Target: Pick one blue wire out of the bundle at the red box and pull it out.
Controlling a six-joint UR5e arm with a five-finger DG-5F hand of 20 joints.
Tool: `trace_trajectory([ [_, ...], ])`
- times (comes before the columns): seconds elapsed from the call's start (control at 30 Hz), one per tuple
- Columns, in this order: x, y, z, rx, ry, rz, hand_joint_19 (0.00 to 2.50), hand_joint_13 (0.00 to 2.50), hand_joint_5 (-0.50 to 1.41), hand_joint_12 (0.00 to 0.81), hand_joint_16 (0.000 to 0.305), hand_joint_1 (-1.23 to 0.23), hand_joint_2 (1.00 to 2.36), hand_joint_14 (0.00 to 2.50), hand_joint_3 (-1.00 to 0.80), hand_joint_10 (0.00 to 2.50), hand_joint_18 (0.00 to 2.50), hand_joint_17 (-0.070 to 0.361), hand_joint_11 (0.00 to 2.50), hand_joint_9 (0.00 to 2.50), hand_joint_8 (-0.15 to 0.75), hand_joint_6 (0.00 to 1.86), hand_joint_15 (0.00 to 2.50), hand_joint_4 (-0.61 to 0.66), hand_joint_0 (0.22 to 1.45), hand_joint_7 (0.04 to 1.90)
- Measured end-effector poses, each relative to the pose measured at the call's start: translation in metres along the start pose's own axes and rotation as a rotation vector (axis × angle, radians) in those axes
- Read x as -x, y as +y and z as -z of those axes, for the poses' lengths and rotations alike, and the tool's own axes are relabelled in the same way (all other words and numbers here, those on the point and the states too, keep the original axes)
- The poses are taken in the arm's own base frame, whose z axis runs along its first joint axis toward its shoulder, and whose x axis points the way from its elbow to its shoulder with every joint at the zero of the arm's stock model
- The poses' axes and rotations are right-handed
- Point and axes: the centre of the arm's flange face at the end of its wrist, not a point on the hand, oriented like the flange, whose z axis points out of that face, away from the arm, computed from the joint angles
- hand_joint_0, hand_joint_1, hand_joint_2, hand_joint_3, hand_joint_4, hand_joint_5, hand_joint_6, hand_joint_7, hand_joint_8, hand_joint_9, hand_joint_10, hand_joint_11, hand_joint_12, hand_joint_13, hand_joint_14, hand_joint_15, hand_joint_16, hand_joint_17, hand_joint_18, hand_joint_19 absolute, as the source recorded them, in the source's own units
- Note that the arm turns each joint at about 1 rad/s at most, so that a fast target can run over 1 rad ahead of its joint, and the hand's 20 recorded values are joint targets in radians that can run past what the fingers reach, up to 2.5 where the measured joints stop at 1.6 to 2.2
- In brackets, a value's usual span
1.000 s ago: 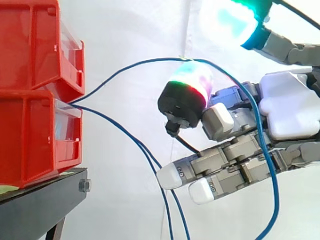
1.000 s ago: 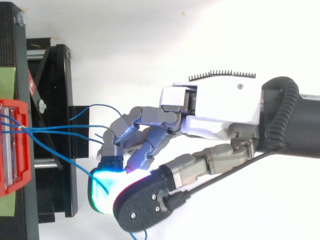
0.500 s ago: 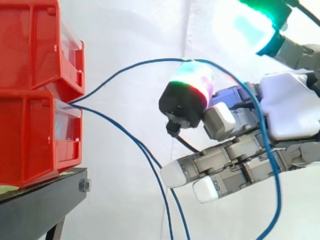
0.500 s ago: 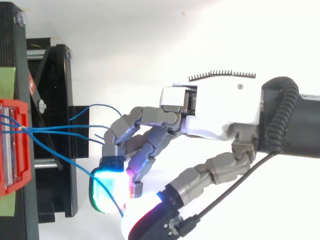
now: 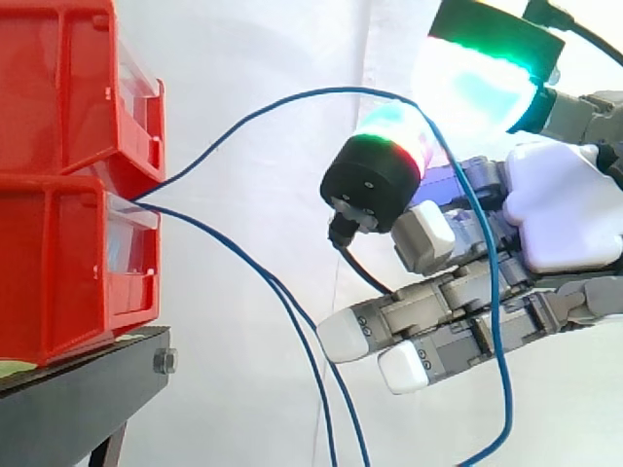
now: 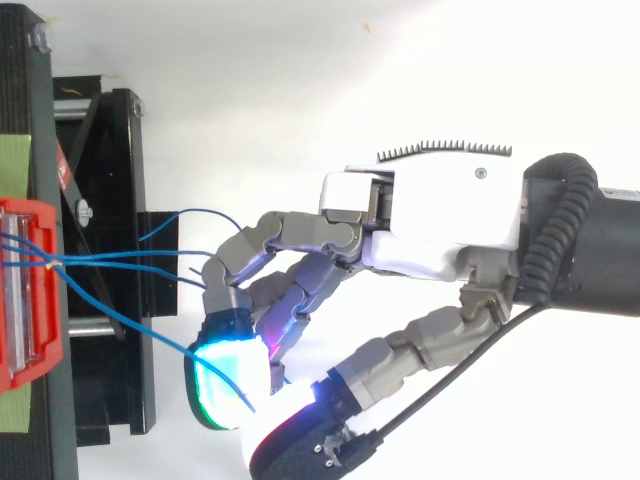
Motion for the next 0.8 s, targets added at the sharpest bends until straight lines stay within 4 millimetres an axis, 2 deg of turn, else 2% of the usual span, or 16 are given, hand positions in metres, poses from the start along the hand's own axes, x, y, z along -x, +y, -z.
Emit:
trace_trajectory([
  [0.37, 0.0000, -0.0003, -0.0001, 0.000, 0.000, 0.000, 0.35, 0.54, -0.11, 0.440, 0.054, -0.79, 1.01, 0.01, -0.32, 0.01, 0.46, 0.122, 0.67, 0.95, 0.368, 0.92, 0.30, 0.16, 0.58, 1.11],
  [0.57, 0.0001, -0.0005, -0.0001, -0.001, 0.000, 0.000, 0.35, 0.55, -0.11, 0.484, 0.061, -0.73, 1.01, 0.01, -0.31, 0.01, 0.45, 0.138, 0.67, 0.98, 0.403, 0.91, 0.30, 0.18, 0.57, 1.06],
  [0.8, -0.0001, 0.0001, -0.0003, 0.002, 0.000, 0.000, 0.36, 0.55, -0.11, 0.483, 0.063, -0.69, 1.01, 0.01, -0.32, 0.01, 0.45, 0.142, 0.67, 0.98, 0.405, 0.91, 0.30, 0.19, 0.56, 1.06],
])
